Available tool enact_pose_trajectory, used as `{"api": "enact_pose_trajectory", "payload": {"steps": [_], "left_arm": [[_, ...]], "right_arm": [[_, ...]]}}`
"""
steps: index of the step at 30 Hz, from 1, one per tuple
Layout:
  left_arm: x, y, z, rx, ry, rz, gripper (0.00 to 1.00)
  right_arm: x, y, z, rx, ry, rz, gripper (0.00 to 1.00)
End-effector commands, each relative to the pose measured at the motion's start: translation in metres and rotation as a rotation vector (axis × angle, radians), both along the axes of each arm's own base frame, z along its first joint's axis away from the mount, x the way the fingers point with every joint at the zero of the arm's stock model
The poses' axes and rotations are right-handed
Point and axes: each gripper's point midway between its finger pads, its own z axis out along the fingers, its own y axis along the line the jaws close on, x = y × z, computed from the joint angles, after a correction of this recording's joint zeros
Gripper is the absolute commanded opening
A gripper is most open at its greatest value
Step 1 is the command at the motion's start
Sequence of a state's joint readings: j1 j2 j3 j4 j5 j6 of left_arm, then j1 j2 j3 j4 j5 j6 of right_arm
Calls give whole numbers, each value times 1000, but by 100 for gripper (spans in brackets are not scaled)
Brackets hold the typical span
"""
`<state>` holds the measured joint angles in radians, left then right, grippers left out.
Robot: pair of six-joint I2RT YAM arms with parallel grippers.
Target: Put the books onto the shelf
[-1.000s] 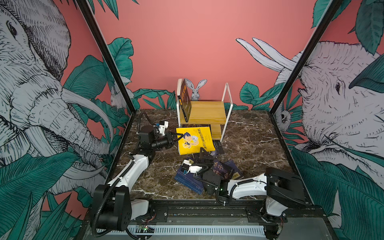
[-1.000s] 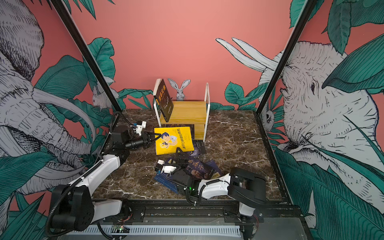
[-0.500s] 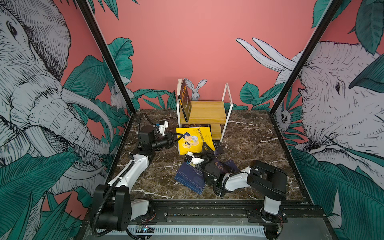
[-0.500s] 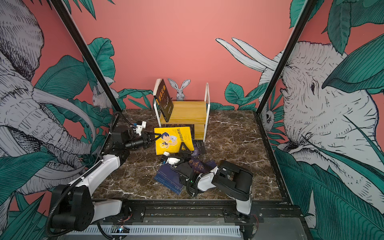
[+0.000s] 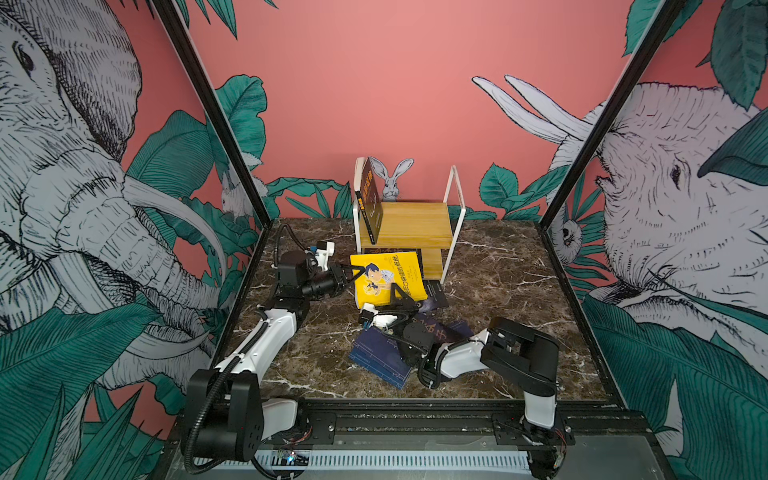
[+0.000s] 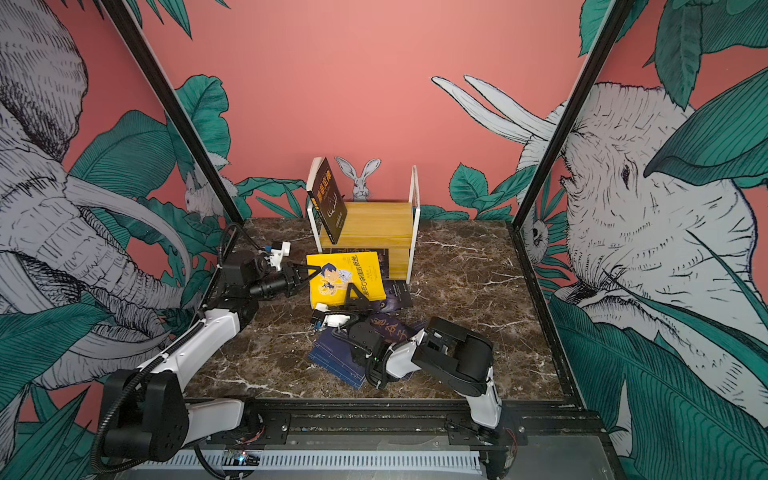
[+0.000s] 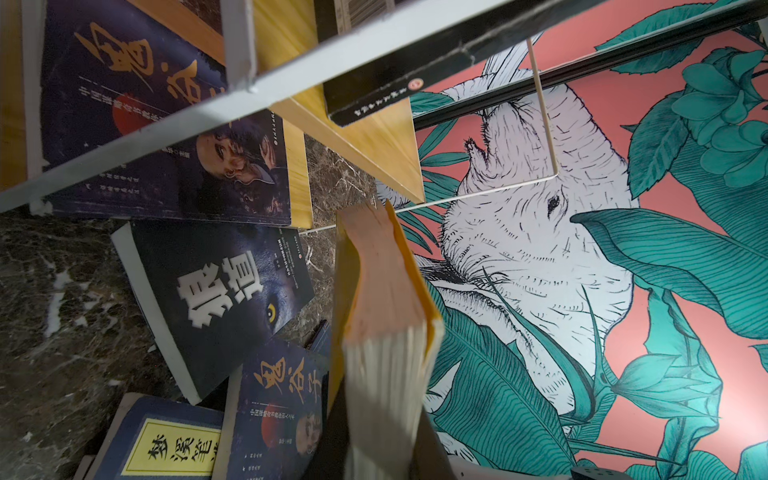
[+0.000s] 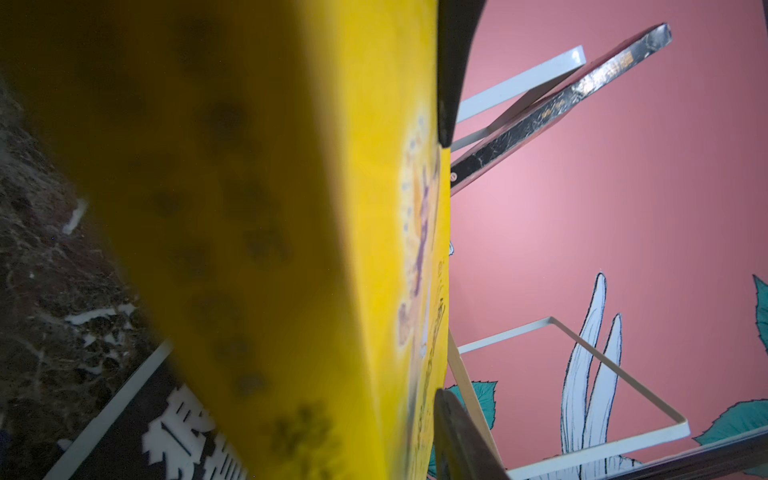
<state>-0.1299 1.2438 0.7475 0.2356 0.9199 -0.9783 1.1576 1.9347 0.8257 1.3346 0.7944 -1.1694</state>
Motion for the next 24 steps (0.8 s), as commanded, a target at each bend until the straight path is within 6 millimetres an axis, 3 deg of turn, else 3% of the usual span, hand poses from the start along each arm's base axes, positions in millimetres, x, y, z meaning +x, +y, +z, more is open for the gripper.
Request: {"api": "enact_pose_trajectory", "payload": {"steps": [1, 2, 6, 7, 9, 11, 12, 18, 24], "left_arm": [[-5, -4, 26, -18, -89, -41, 0], [-6, -4, 25, -18, -87, -42, 0], [-7, -3, 23, -4, -102, -36, 0], [-8, -2, 23, 2, -97, -36, 8], [-9, -1, 22, 23, -93, -39, 62], [-6, 4, 16, 54, -105, -19, 94], [-4, 7, 12, 74, -111, 0, 99], [8, 34, 5, 174, -153, 85, 99], [6, 45, 2, 278, -273, 64, 99]], "right_arm": [[0, 3, 22, 31, -63, 11, 37], [-2, 5, 24, 27, -68, 26, 35], [-1, 6, 27, 21, -76, 30, 5], [-1, 5, 30, 24, -79, 18, 0], [-4, 3, 39, 60, -80, 12, 0], [-7, -3, 45, 109, -70, 15, 0], [-8, -7, 46, 129, -62, 9, 0], [-22, -23, 54, 173, -48, -5, 0], [-32, -49, 73, 290, -30, -48, 0]]}}
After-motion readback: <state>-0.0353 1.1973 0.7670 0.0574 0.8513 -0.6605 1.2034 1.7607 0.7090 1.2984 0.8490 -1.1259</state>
